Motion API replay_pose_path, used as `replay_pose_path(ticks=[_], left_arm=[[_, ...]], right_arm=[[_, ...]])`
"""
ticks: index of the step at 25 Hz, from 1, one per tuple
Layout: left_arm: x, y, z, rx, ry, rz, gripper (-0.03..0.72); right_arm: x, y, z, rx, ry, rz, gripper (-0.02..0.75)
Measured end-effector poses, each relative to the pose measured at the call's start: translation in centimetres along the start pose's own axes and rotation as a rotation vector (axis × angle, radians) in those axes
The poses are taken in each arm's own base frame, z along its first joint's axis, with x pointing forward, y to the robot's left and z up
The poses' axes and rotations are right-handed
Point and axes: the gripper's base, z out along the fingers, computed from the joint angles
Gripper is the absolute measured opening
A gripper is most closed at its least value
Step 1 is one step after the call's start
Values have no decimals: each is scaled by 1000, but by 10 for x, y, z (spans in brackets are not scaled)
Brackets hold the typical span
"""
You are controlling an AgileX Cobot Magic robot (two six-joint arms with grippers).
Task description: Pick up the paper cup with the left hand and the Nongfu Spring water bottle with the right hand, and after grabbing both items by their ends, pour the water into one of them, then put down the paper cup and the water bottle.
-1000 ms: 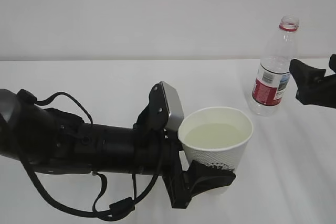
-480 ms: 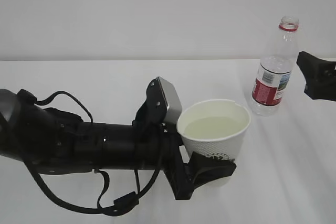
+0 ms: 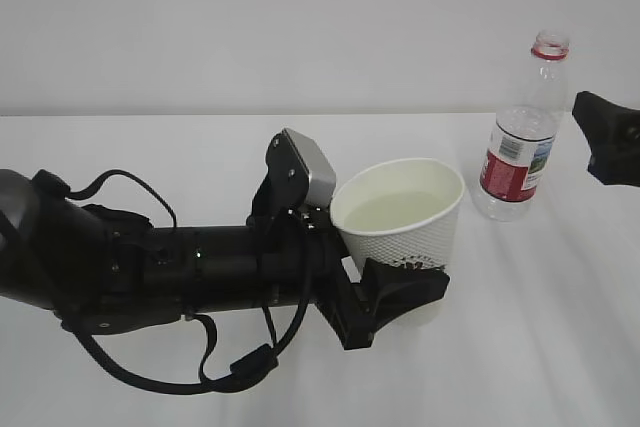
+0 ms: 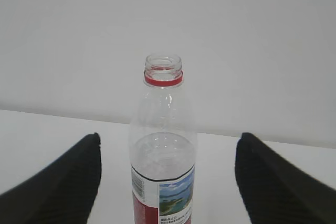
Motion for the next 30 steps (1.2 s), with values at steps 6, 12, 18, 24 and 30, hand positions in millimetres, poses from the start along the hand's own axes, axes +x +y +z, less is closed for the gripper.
replay_pose_path(ticks=[6, 12, 18, 24, 30], left_arm=[[-2, 4, 0, -46, -26, -24, 537], [-5, 9, -1, -99, -52, 0, 537], [-3, 28, -10, -167, -32, -9, 537], [-4, 54, -26, -254, -35, -31, 537], [-4, 73, -41, -316, -44, -44, 528]], right_arm=[[0, 0, 0, 0, 2, -1, 594], [0, 0, 0, 0, 3, -2, 594], [0, 0, 0, 0, 4, -2, 594], [0, 0, 0, 0, 4, -2, 594], [0, 0, 0, 0, 4, -2, 593]])
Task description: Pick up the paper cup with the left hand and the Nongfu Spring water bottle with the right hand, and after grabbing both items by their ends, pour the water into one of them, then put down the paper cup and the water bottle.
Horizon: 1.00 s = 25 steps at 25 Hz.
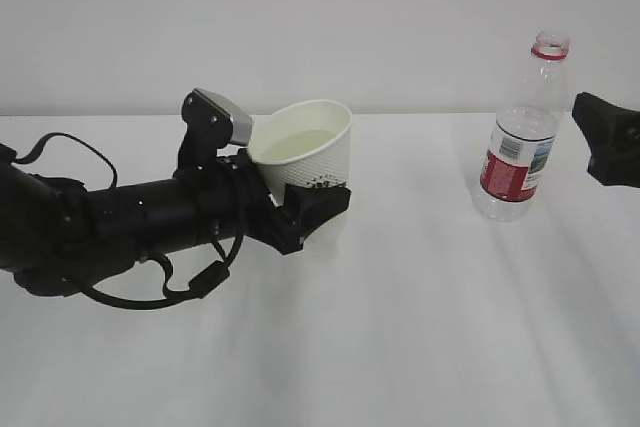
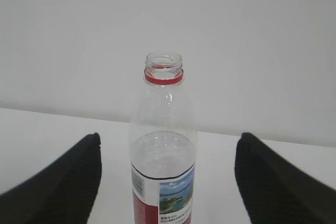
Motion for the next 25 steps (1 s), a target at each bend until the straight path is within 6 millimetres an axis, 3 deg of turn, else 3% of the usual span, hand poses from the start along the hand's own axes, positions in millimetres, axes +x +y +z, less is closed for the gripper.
replay_pose_path(ticks=[10, 25], left_arm=[[14, 26, -23, -88, 31, -35, 524], [14, 70, -52, -273, -32, -51, 519]], right_arm=[[0, 0, 0, 0, 0, 0, 593], [0, 0, 0, 0, 0, 0, 593]])
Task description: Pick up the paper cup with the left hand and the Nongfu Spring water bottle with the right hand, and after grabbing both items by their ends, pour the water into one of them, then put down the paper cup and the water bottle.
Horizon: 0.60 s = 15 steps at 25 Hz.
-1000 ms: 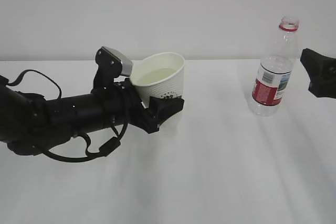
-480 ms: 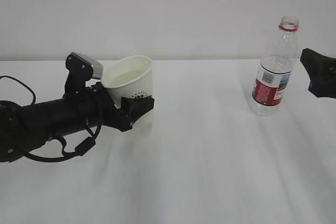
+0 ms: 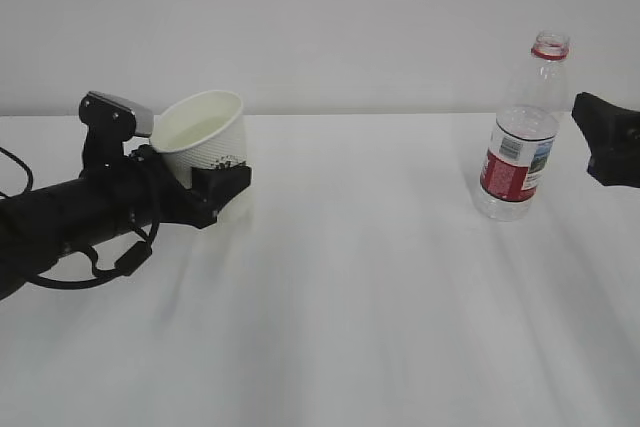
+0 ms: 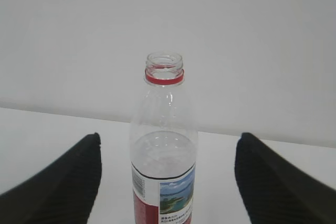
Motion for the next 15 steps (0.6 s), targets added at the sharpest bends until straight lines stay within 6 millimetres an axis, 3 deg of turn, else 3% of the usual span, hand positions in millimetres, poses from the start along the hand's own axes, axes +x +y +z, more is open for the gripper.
replay_pose_path(ticks=[15], left_arm=[[2, 62, -30, -229, -21, -83, 519]], right_arm=[[0, 0, 0, -3, 0, -3, 593]])
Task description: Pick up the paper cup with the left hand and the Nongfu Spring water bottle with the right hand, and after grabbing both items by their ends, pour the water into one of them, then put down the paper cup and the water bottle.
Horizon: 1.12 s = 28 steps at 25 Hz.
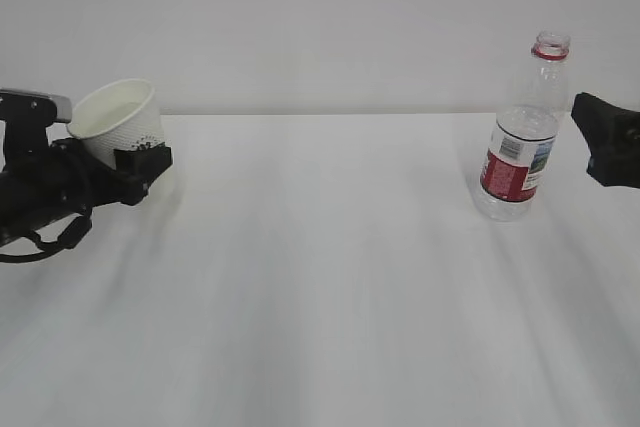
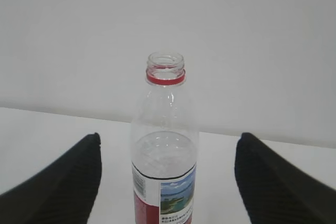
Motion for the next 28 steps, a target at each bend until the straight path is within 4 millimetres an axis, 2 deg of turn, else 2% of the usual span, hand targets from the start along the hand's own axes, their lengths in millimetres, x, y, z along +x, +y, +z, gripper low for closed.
replay_pose_path(ticks=[13, 28], left_arm=[[14, 16, -25, -219, -49, -49, 516], [20, 17, -28, -235, -17, -51, 507]], right_arm=[[0, 0, 0, -1, 0, -1, 592], [0, 0, 0, -1, 0, -3, 592]])
